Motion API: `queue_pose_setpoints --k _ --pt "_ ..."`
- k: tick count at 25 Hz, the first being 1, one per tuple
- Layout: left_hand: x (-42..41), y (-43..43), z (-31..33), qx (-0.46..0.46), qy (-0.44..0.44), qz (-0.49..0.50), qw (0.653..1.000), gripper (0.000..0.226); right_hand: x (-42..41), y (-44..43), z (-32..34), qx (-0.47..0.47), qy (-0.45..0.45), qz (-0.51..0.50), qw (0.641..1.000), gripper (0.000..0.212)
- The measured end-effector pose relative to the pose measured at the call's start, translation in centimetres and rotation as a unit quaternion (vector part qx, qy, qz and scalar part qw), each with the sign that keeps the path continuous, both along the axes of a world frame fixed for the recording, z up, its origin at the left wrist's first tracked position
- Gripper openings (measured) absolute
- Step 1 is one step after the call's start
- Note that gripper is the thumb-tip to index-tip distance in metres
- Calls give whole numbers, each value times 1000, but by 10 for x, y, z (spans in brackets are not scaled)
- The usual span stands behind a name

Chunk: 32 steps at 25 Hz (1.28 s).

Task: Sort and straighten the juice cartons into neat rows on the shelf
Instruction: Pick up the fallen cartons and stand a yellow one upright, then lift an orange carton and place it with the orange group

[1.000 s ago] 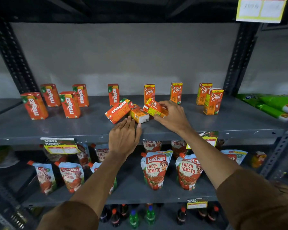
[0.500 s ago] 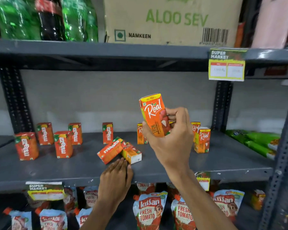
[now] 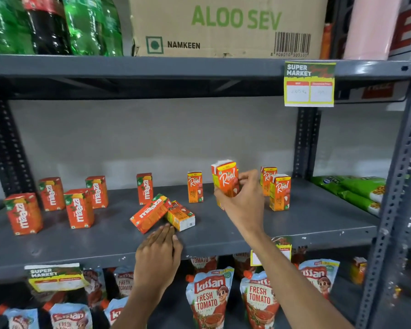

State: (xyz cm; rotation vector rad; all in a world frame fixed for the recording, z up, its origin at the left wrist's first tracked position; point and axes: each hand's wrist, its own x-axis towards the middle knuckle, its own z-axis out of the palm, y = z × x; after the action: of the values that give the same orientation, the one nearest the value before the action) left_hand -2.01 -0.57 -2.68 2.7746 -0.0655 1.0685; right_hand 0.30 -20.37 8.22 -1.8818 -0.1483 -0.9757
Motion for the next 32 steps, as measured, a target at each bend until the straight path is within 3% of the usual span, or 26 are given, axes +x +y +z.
queue_pose_setpoints --k 7,12,16,18,20,23,25,27,29,32 --pt "11 2 -11 18 -42 10 999 52 59 -30 -44 -9 111 -83 990 62" --pt "14 1 -15 12 -65 13 998 54 66 -32 -58 5 114 -109 988 65" --pt "8 -3 -8 7 -30 5 1000 55 62 -35 -60 4 158 -117 980 75" --pt "1 -5 -2 -37 -44 -20 998 51 50 -29 -59 -30 120 -141 982 82" --pt "-9 -4 3 -104 -90 -51 989 45 30 -13 -57 -69 24 -93 993 72" --pt "-13 18 11 -145 -149 -76 975 42 -1 20 -50 -31 -39 88 995 41" --pt "-11 44 19 -155 -142 -46 977 45 -15 51 -48 17 3 171 985 21" --pt "-12 73 26 -128 -107 -12 986 45 -25 87 -51 92 125 237 959 10" --pt "-15 97 30 -84 -36 26 995 42 -30 124 -55 155 259 272 914 11" --pt "-13 113 29 -51 78 79 992 36 -20 157 -53 181 338 255 888 22"
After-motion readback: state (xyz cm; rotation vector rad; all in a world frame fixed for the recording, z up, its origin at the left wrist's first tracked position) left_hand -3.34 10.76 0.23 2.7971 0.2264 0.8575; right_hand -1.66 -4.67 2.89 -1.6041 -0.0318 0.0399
